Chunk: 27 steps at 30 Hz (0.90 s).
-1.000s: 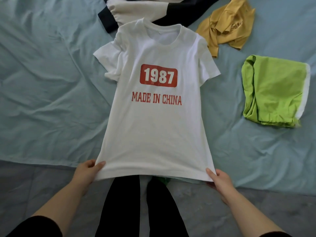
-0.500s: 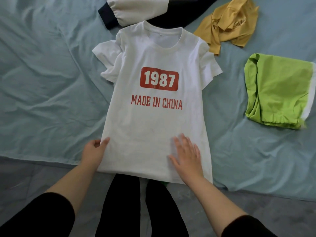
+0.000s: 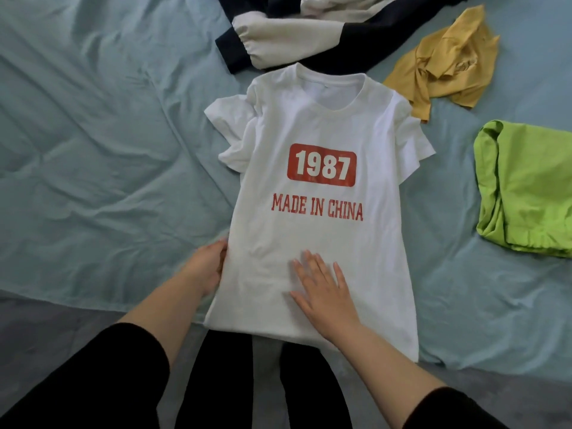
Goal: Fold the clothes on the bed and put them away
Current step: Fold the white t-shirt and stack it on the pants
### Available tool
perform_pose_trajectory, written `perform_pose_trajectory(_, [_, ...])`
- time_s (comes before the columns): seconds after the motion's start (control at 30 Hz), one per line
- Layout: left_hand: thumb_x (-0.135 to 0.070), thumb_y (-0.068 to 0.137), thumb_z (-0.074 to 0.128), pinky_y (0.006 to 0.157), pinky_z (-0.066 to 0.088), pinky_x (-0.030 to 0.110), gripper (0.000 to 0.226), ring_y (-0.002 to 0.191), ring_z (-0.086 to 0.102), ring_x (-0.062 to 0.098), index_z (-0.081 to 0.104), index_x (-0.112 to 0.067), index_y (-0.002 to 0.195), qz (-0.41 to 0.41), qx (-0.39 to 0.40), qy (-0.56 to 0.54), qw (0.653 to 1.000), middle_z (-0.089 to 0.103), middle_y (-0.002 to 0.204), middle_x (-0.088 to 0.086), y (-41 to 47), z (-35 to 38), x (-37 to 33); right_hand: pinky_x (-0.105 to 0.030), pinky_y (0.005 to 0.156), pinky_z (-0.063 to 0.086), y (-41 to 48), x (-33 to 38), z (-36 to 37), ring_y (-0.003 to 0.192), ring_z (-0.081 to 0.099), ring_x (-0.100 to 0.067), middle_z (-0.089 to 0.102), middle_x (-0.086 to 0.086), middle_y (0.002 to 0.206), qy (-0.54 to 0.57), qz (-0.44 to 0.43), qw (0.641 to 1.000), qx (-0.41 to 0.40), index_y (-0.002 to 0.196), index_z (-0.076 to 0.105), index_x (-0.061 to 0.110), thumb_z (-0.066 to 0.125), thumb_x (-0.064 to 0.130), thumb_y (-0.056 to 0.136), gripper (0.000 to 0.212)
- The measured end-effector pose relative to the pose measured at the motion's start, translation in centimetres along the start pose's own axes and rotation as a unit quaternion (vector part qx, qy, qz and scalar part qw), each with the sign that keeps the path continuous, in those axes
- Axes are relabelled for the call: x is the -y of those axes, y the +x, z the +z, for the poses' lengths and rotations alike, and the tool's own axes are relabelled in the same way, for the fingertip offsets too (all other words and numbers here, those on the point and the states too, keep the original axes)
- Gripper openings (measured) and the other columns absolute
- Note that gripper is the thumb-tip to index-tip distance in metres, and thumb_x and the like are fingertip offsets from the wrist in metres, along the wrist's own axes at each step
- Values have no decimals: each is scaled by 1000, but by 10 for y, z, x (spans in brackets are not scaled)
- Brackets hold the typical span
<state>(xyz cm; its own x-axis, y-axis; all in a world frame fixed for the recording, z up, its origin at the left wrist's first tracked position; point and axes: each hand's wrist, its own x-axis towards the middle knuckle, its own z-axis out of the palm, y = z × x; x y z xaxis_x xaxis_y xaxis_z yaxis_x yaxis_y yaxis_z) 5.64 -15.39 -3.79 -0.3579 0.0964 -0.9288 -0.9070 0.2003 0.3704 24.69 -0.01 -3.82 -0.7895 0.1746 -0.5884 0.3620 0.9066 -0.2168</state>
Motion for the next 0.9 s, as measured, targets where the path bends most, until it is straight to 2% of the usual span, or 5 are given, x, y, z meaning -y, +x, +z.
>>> perform_pose_trajectory(0.1, [-9,97,54,59,57,25,13,62,69,10,66,-4,96,32,32,-16,999,72,83,7,10,-5,-20,-39,114,-18,49,28,-20,143,-25,-12,-23,6,158,27,6,999,-33,150,-16,32,14,55,99,63])
perform_pose_trajectory(0.3, [3,91,59,64,57,19,8,66,67,9,61,-2,96,30,18,31,999,67,87,9,15,-50,-14,-45,116,-13,84,42,-28,143,-28,-16,-33,4,155,14,25,998,48,150,-16,33,21,56,98,68])
perform_pose_trajectory(0.53, [-18,92,63,67,57,22,19,86,73,15,67,-4,105,17,152,20,988,75,99,9,35,-16,-73,-36,114,-12,96,62,-41,147,-17,-12,-14,6,161,38,64,996,-40,153,-3,30,16,50,101,59])
perform_pose_trajectory(0.77, [-9,89,67,78,56,28,17,85,68,21,63,-2,104,84,38,16,996,70,99,13,64,-6,-100,-40,117,-14,139,75,-54,143,-27,-14,-35,8,152,33,73,996,-29,148,-22,32,15,52,100,63])
perform_pose_trajectory(0.9, [-14,90,67,71,56,18,18,85,72,12,63,-6,105,75,84,5,994,75,97,6,67,-13,-111,-40,117,-14,141,70,-54,143,-27,-13,-36,9,151,43,70,997,2,148,-22,33,17,54,100,65])
